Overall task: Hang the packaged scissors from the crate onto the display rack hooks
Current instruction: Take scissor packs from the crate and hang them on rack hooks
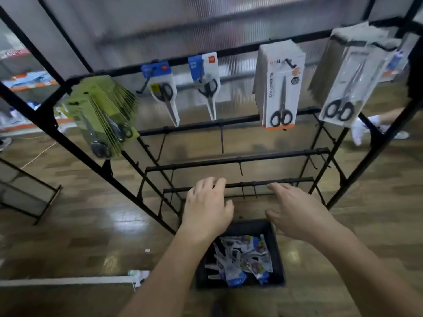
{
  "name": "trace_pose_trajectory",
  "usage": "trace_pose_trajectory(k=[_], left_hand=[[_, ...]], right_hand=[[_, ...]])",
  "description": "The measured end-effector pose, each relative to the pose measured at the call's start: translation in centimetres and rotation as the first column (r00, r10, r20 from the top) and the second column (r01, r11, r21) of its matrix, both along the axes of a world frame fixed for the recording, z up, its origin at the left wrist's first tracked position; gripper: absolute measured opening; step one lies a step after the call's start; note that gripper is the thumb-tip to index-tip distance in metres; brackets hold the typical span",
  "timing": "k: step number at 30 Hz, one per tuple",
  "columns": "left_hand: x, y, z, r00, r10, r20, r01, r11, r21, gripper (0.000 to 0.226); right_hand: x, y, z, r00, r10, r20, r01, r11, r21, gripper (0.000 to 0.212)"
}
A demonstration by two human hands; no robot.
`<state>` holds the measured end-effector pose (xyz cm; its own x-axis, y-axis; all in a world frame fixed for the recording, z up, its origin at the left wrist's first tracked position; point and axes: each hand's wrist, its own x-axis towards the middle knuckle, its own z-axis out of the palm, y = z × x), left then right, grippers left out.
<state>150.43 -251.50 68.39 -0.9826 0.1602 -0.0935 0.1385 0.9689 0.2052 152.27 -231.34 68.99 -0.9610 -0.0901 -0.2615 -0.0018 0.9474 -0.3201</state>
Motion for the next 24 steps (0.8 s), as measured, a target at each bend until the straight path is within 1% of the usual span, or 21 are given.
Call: trace_pose_trajectory(k=[3, 5, 8, 11, 14, 17, 19, 20, 22, 24], left_hand=[[1.3, -0.3, -1.4, 0.999, 0.048, 0.024, -0.048, 0.999, -0.001, 0.047], [1.9, -0.8, -2.3, 0.997, 0.052, 0.051, -0.052, 0.999, -0.004, 0.051], [1.5, -1.9, -3.3, 0.997, 0.034, 0.074, -0.033, 0.999, -0.018, 0.057], [-0.2, -3.2, -4.3, 0.995, -0.024, 0.102, 0.026, 1.000, -0.015, 0.056], [-1.9, -5.3, -5.8, 0.982, -0.103, 0.157, 0.104, 0.995, 0.004, 0.053], [-3.3, -8.3, -8.6, 0.965, -0.163, 0.205, 0.154, 0.986, 0.057, 0.057], [-4.1, -9.6, -11.2, 0.960, -0.188, 0.210, 0.175, 0.982, 0.076, 0.057], [-4.5, -10.2, -12.6, 0.958, -0.176, 0.227, 0.160, 0.983, 0.088, 0.057], [-5.3, -11.0, -15.7, 0.951, -0.118, 0.287, 0.087, 0.989, 0.118, 0.054], [-5.7, -11.4, -19.7, 0.941, -0.040, 0.336, 0.006, 0.995, 0.102, 0.052]], right_hand=[[0.1, 0.0, -1.2, 0.999, 0.018, 0.031, -0.018, 1.000, 0.017, 0.062], [0.2, -0.2, -1.7, 0.998, 0.031, 0.048, -0.033, 0.999, 0.042, 0.061], [-0.1, -0.8, -2.0, 0.997, 0.015, 0.080, -0.020, 0.998, 0.064, 0.068], [-0.4, -2.2, -2.8, 0.994, -0.045, 0.103, 0.037, 0.996, 0.084, 0.071], [-0.8, -4.3, -3.8, 0.977, -0.153, 0.151, 0.132, 0.981, 0.139, 0.063], [-1.6, -7.3, -6.0, 0.951, -0.213, 0.226, 0.175, 0.969, 0.177, 0.052], [-2.4, -8.8, -8.0, 0.939, -0.204, 0.277, 0.149, 0.967, 0.208, 0.053], [-3.2, -9.4, -9.2, 0.938, -0.180, 0.297, 0.118, 0.969, 0.215, 0.056], [-5.4, -10.1, -12.1, 0.937, -0.125, 0.327, 0.056, 0.975, 0.213, 0.058], [-7.8, -10.5, -16.2, 0.927, -0.060, 0.370, -0.015, 0.980, 0.199, 0.052]])
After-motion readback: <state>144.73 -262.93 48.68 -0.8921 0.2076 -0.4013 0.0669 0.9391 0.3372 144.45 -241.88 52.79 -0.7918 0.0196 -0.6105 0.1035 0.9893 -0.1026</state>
